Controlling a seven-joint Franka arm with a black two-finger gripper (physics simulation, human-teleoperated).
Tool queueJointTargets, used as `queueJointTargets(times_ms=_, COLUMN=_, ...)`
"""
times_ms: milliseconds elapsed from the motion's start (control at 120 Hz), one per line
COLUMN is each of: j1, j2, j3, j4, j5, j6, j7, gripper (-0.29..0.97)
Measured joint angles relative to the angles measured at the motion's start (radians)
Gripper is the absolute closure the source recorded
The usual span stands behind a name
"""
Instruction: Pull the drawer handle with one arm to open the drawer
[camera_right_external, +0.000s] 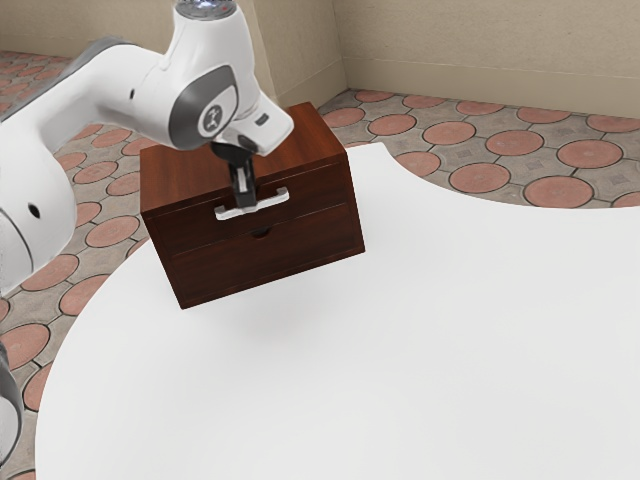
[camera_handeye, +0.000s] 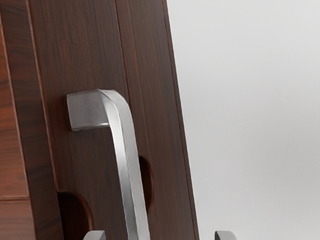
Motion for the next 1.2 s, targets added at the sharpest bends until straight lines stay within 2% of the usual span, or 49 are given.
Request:
queueJointTargets(times_ms=308, j1=0.012, j2=0.025, j3=-0.003, j4=-0.001, j5=-0.008, j6=0.013, j7=0.017, gripper=0.49)
queueJointTargets(times_ms=467, j1=0.011, j2=0.037, j3=-0.001, j4=-0.004, j5=-0.035, j6=0.017, j7=0.022, gripper=0.48)
queueJointTargets(times_ms=608, j1=0.005, j2=0.033, j3=0.002, j4=-0.016, j5=-0.055, j6=0.018, j7=0.025, gripper=0.58)
queueJointTargets(times_ms=792, j1=-0.041, j2=-0.048, j3=0.036, j4=-0.145, j5=-0.060, j6=0.060, j7=0.025, gripper=0.69)
queueJointTargets(times_ms=983, j1=-0.083, j2=-0.163, j3=0.041, j4=-0.292, j5=-0.056, j6=0.115, j7=0.007, gripper=0.73)
queueJointTargets(times_ms=1200, j1=-0.134, j2=-0.239, j3=0.055, j4=-0.397, j5=-0.052, j6=0.145, j7=-0.026, gripper=0.74)
